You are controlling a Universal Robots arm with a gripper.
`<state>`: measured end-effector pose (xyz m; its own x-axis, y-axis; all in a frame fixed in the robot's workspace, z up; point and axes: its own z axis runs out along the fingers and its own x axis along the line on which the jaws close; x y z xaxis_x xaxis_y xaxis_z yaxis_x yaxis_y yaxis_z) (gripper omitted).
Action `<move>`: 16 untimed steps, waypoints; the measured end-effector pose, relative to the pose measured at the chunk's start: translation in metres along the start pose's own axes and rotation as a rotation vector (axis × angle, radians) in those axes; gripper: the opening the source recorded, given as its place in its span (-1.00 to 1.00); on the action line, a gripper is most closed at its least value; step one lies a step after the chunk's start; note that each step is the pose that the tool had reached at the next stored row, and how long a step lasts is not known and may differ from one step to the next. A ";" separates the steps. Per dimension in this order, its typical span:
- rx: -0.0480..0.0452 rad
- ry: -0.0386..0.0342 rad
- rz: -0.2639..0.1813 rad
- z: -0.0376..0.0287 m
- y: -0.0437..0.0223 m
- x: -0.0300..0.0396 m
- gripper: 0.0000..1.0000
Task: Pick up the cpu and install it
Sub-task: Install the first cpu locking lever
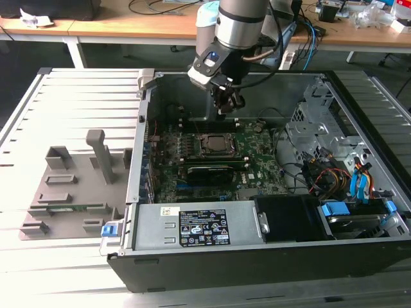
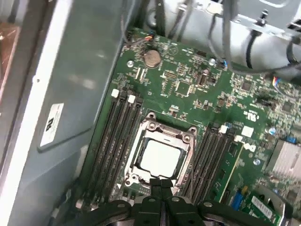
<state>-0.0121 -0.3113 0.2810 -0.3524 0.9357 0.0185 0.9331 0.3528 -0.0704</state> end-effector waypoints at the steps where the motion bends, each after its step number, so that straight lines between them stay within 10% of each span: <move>1: 0.0013 -0.0052 -0.074 0.0000 0.0000 0.0000 -0.79; 16: 0.0065 -0.0248 -0.352 0.0000 0.0000 0.0000 -0.79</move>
<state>-0.0121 -0.3113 0.2810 -0.6538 0.7565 0.0185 0.7539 0.6532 -0.0704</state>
